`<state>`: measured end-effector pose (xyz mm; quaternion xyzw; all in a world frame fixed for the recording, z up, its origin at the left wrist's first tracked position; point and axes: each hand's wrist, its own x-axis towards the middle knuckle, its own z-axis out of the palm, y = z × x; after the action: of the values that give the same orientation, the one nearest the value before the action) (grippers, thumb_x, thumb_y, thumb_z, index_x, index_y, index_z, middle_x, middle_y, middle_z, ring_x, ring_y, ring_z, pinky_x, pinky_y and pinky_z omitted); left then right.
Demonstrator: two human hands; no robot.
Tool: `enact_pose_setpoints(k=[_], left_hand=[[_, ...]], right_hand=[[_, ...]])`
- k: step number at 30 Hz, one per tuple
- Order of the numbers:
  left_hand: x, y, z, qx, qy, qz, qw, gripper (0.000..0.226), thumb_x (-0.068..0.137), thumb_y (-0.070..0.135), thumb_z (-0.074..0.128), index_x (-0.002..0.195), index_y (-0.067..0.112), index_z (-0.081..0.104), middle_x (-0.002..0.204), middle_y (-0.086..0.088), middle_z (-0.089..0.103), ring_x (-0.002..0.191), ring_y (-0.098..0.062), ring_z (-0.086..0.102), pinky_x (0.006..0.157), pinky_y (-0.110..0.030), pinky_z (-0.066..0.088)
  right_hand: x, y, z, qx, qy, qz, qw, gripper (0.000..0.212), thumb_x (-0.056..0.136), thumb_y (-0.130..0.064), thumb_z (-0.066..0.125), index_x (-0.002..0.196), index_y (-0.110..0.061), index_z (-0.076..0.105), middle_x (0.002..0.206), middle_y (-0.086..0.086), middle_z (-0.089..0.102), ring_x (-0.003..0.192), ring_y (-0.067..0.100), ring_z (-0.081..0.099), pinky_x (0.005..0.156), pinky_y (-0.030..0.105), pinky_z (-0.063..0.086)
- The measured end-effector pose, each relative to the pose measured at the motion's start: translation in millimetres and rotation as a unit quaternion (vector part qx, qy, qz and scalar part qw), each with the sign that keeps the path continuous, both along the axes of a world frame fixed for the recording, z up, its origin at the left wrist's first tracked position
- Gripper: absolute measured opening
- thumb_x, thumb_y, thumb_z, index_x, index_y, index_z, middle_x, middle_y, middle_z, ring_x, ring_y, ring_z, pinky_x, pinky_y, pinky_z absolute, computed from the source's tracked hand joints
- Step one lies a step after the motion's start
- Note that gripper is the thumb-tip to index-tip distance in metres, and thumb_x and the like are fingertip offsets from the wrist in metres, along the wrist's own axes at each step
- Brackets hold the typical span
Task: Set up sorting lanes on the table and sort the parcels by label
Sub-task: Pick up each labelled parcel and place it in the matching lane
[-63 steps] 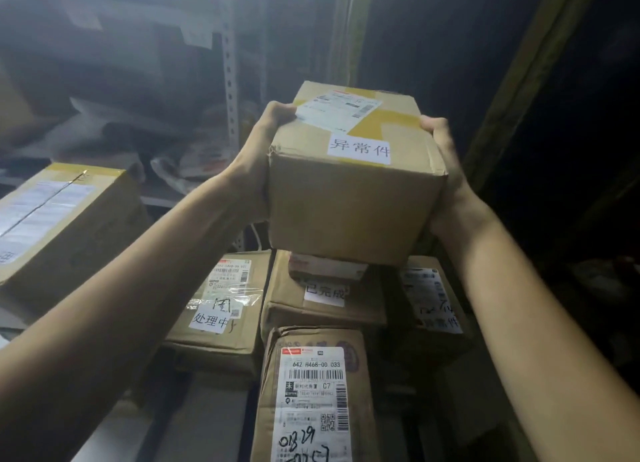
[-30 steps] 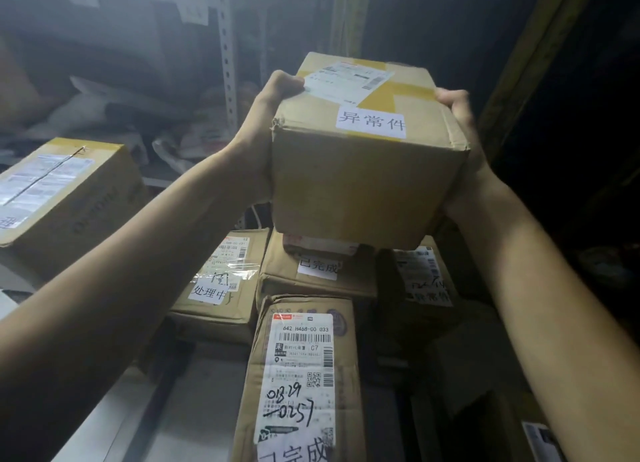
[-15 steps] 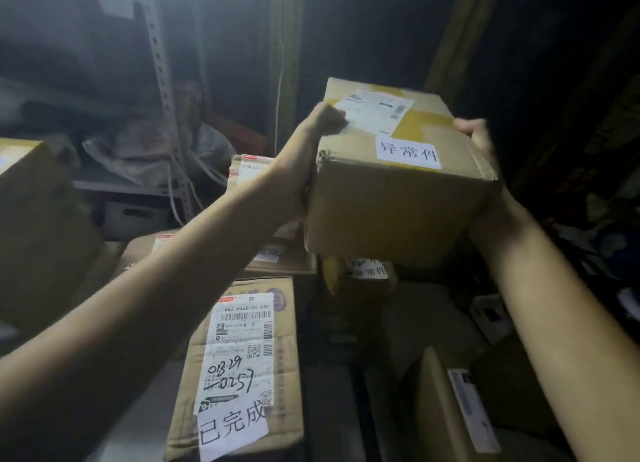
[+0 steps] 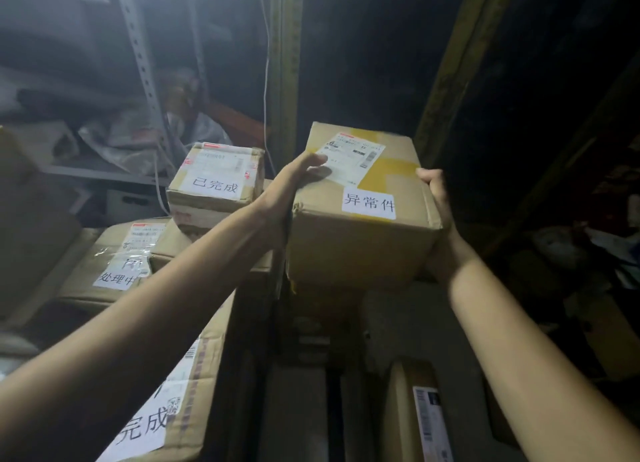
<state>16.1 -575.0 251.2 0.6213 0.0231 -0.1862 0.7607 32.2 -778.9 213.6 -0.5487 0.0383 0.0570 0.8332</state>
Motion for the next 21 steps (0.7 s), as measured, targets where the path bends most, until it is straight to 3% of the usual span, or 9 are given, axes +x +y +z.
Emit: enact_pose_setpoints(k=[5,8,11,15,21], left_hand=[[3,7,-8,-0.012,0.025,0.004,1.0,0.035,0.094,0.037,0.047,0.111,0.011,0.063,0.084,-0.007,0.075,0.07,-0.018,0.07,0.075,-0.029,0.049],[6,9,-8,-0.009,0.041,0.021,0.999,0.034,0.094,0.034,0.051,0.119,0.011,0.059,0.084,-0.005,0.076,0.071,-0.017,0.073,0.08,-0.03,0.051],[13,13,-13,0.1,0.053,0.038,0.993,0.028,0.094,0.026,0.056,0.118,0.012,0.059,0.085,-0.002,0.077,0.073,-0.015,0.074,0.07,-0.026,0.055],[22,5,-25,0.229,-0.026,0.07,0.971,0.039,0.094,0.03,0.054,0.129,0.013,0.052,0.113,-0.004,0.068,0.095,-0.018,0.069,0.081,-0.032,0.057],[18,-4,-18,0.292,-0.115,0.062,0.947,0.06,0.101,0.019,0.042,0.154,0.023,0.015,0.139,0.006,0.044,0.093,-0.003,0.049,0.056,-0.009,0.037]], right_hand=[[8,5,-6,-0.021,0.012,0.046,0.999,0.05,0.103,-0.046,0.023,0.102,-0.015,0.061,0.08,0.004,0.075,0.073,0.016,0.072,0.06,0.023,0.055],[13,10,-9,-0.015,0.003,0.054,0.998,0.053,0.102,-0.049,0.024,0.116,-0.013,0.061,0.096,0.009,0.075,0.089,0.023,0.071,0.076,0.034,0.057],[18,15,-22,-0.015,0.008,0.059,0.998,0.053,0.103,-0.046,0.022,0.127,-0.01,0.053,0.106,0.011,0.068,0.093,0.024,0.067,0.077,0.033,0.057],[15,11,-32,0.0,0.024,0.064,0.998,0.053,0.102,-0.048,0.022,0.121,-0.012,0.056,0.1,0.01,0.069,0.086,0.02,0.07,0.065,0.027,0.059],[12,6,-32,-0.018,0.028,0.059,0.998,0.051,0.104,-0.049,0.024,0.116,-0.015,0.061,0.096,0.007,0.074,0.081,0.017,0.073,0.067,0.027,0.059]])
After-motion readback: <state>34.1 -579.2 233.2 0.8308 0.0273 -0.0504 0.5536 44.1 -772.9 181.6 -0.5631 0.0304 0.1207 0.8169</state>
